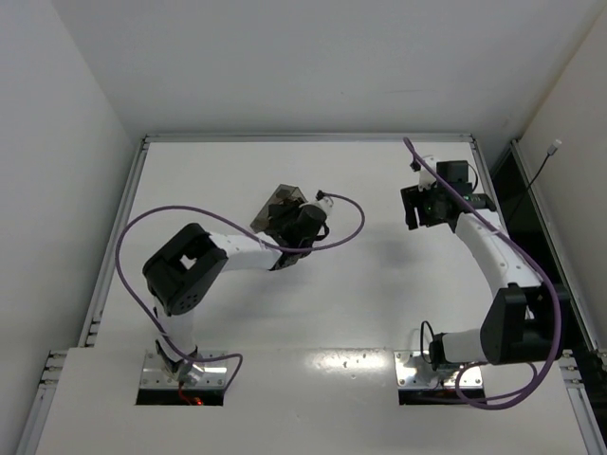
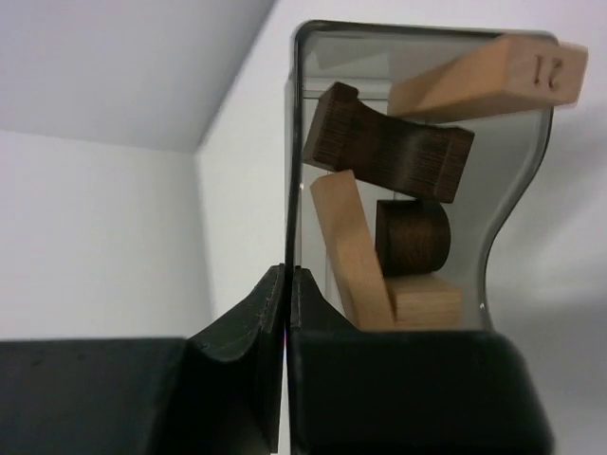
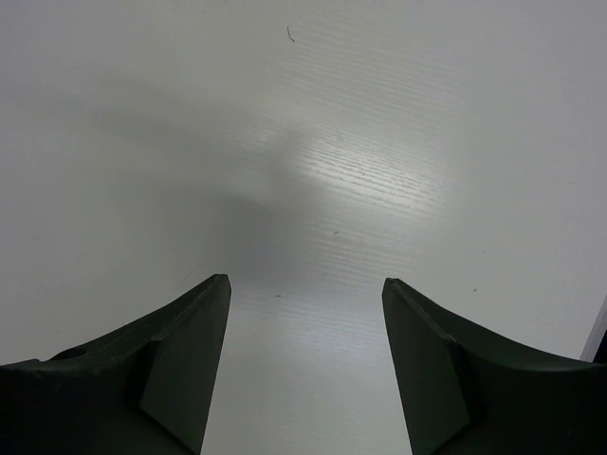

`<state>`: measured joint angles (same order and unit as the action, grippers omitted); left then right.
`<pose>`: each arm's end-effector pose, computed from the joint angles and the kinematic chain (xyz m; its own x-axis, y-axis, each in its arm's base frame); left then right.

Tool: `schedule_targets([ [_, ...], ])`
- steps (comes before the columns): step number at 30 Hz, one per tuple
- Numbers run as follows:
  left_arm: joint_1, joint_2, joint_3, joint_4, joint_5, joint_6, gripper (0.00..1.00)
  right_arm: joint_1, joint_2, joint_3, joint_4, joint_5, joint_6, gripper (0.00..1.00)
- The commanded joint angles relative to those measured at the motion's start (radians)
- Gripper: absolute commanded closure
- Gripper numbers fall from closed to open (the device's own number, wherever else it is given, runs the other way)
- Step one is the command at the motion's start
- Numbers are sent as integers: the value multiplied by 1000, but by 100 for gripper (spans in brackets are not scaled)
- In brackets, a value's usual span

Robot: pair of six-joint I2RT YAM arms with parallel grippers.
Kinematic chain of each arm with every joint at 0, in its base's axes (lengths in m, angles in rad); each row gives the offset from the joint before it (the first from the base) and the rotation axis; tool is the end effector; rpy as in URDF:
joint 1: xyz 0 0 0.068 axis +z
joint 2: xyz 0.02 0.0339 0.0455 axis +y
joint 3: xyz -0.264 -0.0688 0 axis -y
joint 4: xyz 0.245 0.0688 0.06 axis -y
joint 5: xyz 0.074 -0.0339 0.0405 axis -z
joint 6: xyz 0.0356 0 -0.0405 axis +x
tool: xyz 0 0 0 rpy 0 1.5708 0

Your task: Build the wood block tower

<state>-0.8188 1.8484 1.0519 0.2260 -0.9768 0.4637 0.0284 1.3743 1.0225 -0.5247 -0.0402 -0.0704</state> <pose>0.2849 -0.2615 0.1835 -0.3602 0.7516 -0.5526 0.1045 0.6211 0.7767 0.2891 0.0096 0.2601 -0.7625 -0.0920 -0.6404 -0.1080 0.9941 -0.0142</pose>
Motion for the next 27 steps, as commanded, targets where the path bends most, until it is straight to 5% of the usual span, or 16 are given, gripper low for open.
schedule_targets([
  [1,-39,47,-67,410,-209,389,100,-4,-35,-6,29,-10,9,38],
  [8,-48,391,-176,1634,-202,1286,100,-35,-67,-25,29,-20,18,38],
  [27,-120,299,-133,1625,-172,1345,100,-53,-77,-35,29,-47,18,38],
])
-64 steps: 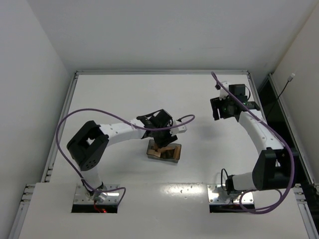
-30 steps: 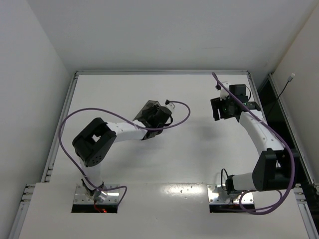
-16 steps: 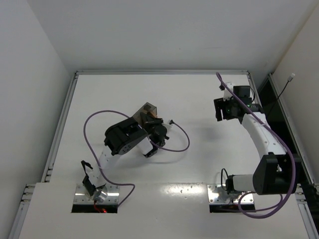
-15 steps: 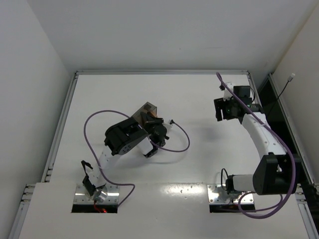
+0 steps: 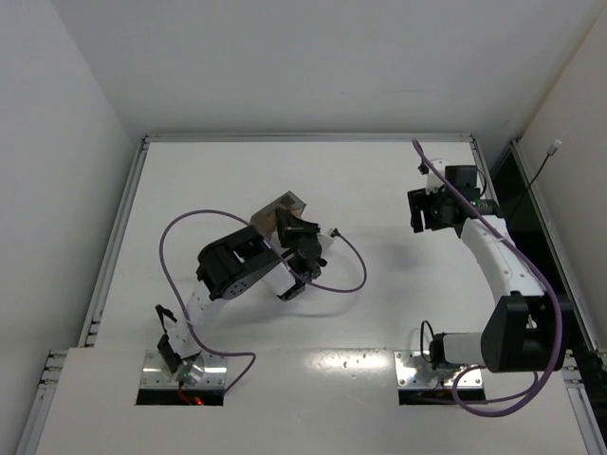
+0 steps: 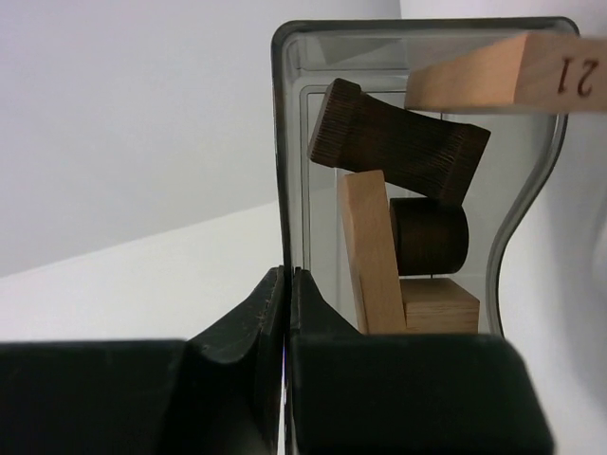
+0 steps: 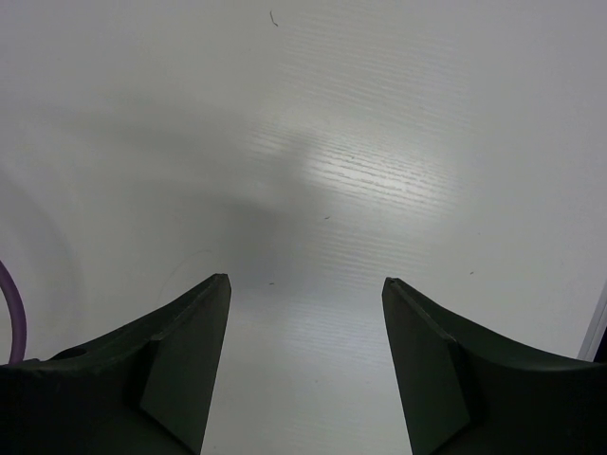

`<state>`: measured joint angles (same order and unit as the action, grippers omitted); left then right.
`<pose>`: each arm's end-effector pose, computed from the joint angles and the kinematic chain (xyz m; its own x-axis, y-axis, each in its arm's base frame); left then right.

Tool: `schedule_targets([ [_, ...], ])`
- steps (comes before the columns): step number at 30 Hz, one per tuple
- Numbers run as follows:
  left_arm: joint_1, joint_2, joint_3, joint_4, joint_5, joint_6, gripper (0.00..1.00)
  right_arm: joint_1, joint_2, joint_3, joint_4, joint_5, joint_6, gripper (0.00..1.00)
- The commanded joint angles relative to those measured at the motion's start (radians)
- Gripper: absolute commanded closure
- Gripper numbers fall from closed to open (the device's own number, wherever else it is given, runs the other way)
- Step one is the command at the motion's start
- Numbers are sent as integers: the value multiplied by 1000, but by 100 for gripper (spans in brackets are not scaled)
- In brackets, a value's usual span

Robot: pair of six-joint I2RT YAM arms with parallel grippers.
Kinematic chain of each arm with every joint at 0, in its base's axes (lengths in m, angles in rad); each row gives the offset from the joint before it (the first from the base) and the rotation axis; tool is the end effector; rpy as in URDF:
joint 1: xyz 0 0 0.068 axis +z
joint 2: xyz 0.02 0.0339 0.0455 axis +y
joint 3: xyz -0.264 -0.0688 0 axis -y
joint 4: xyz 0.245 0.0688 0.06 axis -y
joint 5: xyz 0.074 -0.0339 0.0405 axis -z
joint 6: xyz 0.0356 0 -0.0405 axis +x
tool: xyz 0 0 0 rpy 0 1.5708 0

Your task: Build the wood block tower

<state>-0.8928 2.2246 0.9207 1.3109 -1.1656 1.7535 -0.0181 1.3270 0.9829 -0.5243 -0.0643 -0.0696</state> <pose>0.2708 -0.2841 0.1032 -0.2657 0.9480 0.1754 0.0446 -0.1696 0.9845 0.2779 -0.0027 0.2599 -0.7597 -0.0557 -0.6479 -0.0765 0.9971 0.0040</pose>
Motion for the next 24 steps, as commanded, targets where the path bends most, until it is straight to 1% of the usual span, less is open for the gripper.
schedule_targets([
  [1,-57,-77,-14,541,17,55,100,-6,-29,5,29,-23,17,38],
  [3,-67,-77,-14,541,6,46,100,-6,-29,5,29,-23,17,38],
  [4,-67,-42,-14,550,6,69,100,-6,-29,5,29,-23,17,38],
  [6,-67,-66,-3,538,-16,35,100,-6,-29,5,29,-23,17,38],
  [7,-67,-50,-3,554,4,79,100,-6,-29,5,29,-23,17,38],
  [8,-58,-63,13,554,15,80,100,-6,-29,5,29,-23,17,38],
  [9,-49,-91,26,539,3,54,100,-6,-29,16,18,-23,17,38],
  [10,-25,-103,35,484,3,20,100,-6,-19,16,18,-23,17,38],
  [11,-15,-94,35,558,21,88,100,-6,-18,16,18,-32,17,38],
  [12,-3,-79,35,559,59,113,100,-6,-9,26,18,-32,17,38],
  [13,11,-103,46,538,43,85,100,-6,3,26,6,-32,17,38],
  [14,11,-118,23,462,43,54,100,-6,3,26,6,-32,17,38],
  [15,11,-118,-15,556,144,114,100,-6,3,26,15,-43,17,38],
  [16,21,-131,4,557,145,133,100,-6,14,37,6,-43,17,38],
  [17,55,-150,39,472,108,88,100,-6,14,37,6,-43,17,38],
  [18,55,-164,49,429,98,72,100,-6,14,37,6,-43,17,38],
  [19,55,-164,34,482,131,87,100,-6,14,37,6,-43,27,38],
  [20,55,-146,33,546,147,137,100,-6,23,37,18,-54,27,38],
  [22,45,-146,46,498,107,111,100,-6,38,49,18,-54,27,38],
  [24,20,-135,37,546,116,127,100,-6,47,59,7,-54,27,38],
])
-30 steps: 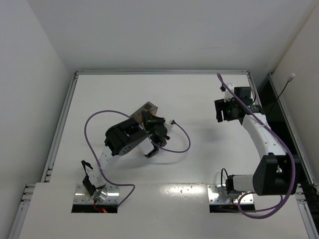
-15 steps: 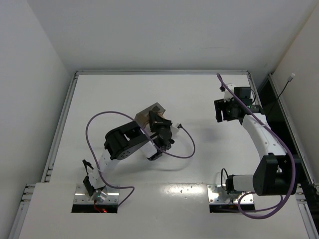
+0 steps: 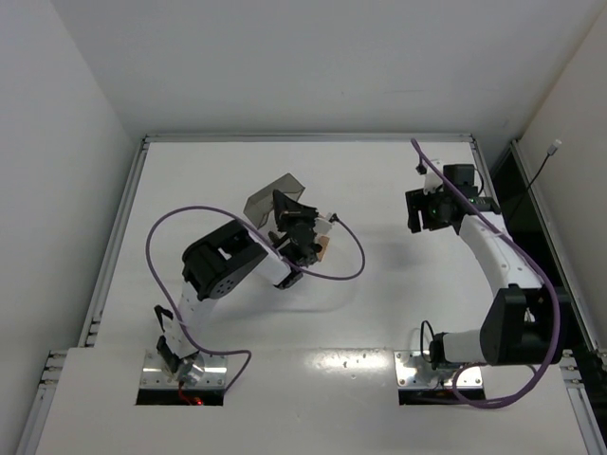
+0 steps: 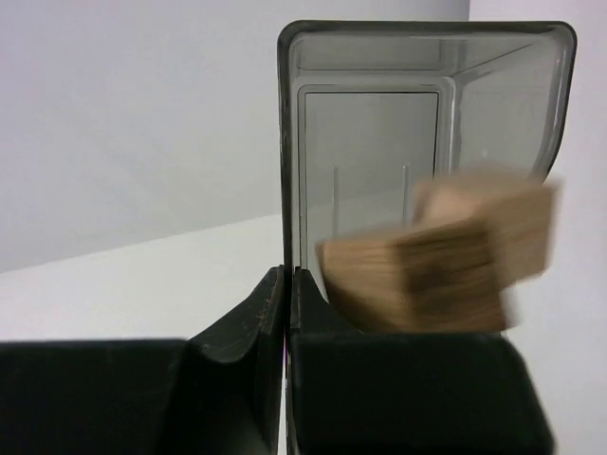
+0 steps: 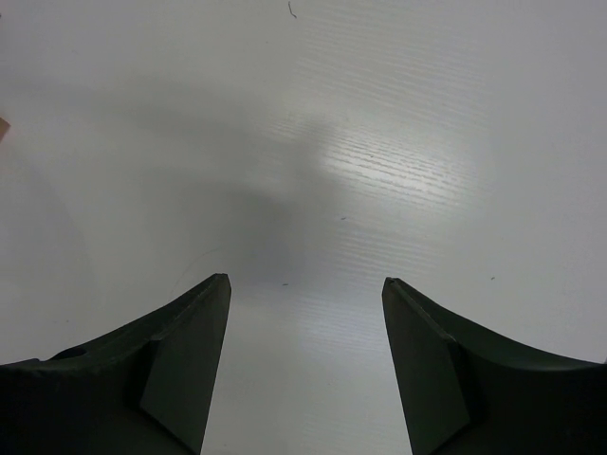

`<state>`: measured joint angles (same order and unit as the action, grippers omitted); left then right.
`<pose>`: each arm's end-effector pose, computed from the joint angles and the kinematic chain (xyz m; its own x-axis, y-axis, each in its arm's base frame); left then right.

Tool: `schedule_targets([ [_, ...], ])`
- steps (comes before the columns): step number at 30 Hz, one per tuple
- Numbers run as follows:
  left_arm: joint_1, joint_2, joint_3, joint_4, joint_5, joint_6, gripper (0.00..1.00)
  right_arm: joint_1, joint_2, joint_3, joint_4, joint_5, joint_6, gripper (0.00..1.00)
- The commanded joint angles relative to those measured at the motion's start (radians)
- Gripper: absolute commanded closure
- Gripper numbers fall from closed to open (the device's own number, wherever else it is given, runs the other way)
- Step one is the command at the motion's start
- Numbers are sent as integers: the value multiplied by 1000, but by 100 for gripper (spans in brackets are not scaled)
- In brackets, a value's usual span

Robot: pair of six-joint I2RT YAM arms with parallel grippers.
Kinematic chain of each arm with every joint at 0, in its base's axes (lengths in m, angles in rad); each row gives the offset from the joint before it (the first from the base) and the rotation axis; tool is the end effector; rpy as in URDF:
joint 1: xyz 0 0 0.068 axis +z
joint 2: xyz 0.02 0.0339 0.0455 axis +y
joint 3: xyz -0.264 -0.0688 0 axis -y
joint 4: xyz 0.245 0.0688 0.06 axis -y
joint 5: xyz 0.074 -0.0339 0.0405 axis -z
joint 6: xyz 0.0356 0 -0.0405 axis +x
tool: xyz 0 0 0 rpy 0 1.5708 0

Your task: Build the wood block tower

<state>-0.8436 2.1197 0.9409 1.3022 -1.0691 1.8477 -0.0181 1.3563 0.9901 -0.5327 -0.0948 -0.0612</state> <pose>0.2874 -0.2760 0.1464 -0.2332 0.9579 0.1675 -0.0188 -0.1766 0.9841 0.2822 -0.0017 0.2541 -0.7786 -0.0468 -0.6258 -0.0887 0.9954 0.0359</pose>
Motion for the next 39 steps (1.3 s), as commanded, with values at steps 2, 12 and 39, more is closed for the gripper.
schedule_targets([
  [2,-29,-30,64,513,-66,-7,100,-6,18,51,7,-23,18,38],
  [12,36,-287,427,-1405,-73,-1554,100,-6,0,42,7,-23,18,38],
  [39,914,-60,946,-2066,1274,-1921,100,-6,29,42,7,-82,18,38],
])
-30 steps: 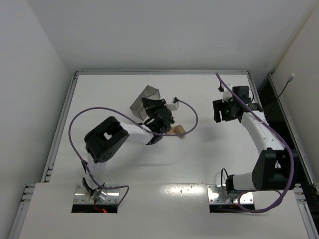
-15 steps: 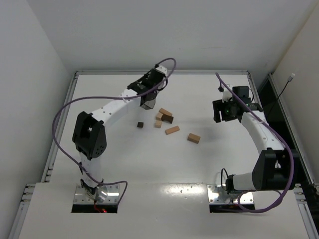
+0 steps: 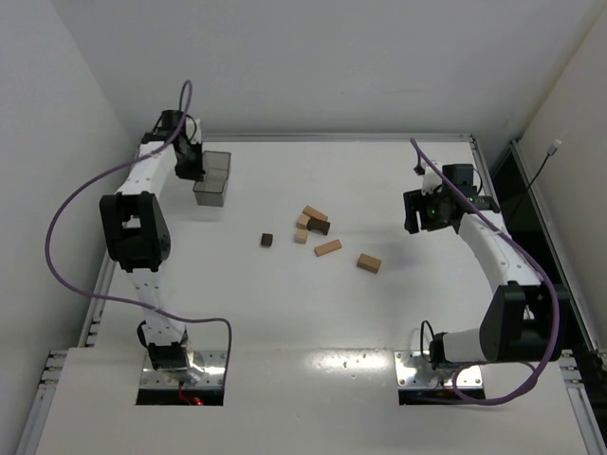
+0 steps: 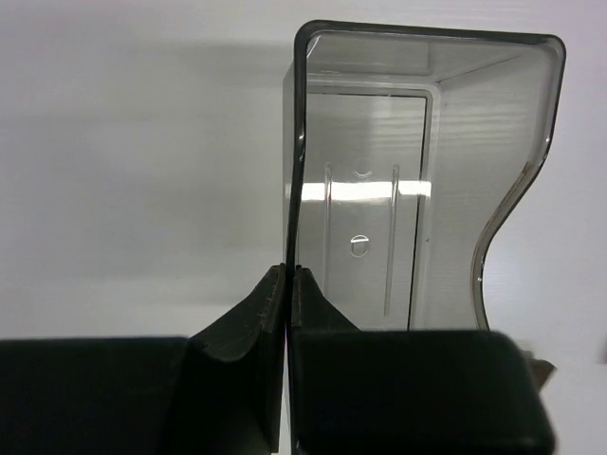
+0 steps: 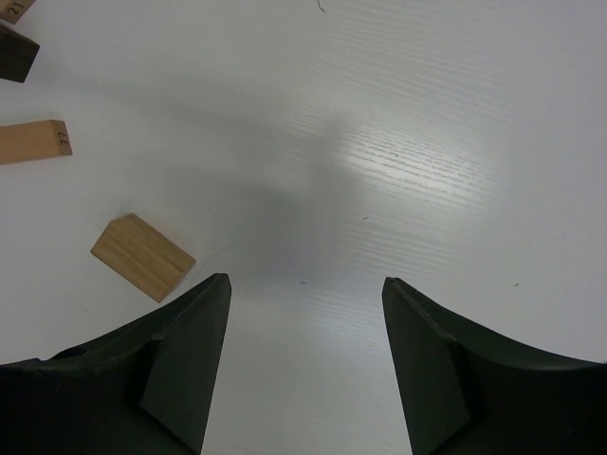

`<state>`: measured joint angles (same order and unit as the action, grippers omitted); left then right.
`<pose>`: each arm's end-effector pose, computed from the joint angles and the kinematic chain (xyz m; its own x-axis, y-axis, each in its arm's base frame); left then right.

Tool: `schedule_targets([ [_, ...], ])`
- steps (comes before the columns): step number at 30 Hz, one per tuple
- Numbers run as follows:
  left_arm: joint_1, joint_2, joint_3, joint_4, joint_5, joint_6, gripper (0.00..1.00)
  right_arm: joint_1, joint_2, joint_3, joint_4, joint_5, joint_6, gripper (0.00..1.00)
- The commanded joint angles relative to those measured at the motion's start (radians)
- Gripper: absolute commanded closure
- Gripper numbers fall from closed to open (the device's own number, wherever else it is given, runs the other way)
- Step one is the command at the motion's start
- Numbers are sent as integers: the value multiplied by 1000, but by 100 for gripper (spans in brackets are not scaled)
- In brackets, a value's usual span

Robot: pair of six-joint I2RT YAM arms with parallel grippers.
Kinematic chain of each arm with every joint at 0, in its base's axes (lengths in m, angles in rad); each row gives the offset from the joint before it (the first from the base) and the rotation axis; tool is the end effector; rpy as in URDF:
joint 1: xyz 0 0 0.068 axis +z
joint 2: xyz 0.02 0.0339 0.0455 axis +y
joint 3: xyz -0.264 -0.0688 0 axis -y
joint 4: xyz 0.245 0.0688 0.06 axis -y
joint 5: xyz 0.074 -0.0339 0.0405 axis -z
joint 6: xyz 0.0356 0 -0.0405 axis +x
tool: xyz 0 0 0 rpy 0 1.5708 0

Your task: Build the wood block tower

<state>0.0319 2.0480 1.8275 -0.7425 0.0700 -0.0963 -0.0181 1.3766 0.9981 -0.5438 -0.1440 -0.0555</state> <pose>0.4558 0.0121 0.2631 -0.8175 -0.1221 -0.5629 -0.0708 0.9912 -0.1121 0.2849 0.0000 0.2507 -0.7918 -0.0406 -0.6094 -0.1128 0.9903 0.0807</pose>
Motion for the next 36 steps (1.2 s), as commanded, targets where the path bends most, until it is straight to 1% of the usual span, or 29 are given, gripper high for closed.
schedule_targets([
  [1,63,23,59,-21,136,39,100,-6,9,34,18,-32,13,38],
  [5,63,44,36,-12,136,119,100,-6,38,43,18,-42,13,38],
  [10,13,77,27,20,148,207,100,-6,47,54,18,-51,13,39],
  [14,13,139,87,20,148,207,100,-6,29,54,8,-51,3,39],
  [17,45,172,110,49,148,162,100,-6,29,45,8,-42,3,39],
  [23,137,182,110,138,100,72,100,-6,18,45,8,-42,3,39],
  [28,169,225,187,127,53,81,100,-6,27,45,8,-42,3,39],
  [32,204,250,196,127,33,81,100,-6,27,54,8,-51,3,39],
  [34,204,271,205,127,24,90,100,-6,27,54,8,-51,3,39],
  [36,214,284,205,127,24,90,96,-6,27,54,8,-51,3,39],
])
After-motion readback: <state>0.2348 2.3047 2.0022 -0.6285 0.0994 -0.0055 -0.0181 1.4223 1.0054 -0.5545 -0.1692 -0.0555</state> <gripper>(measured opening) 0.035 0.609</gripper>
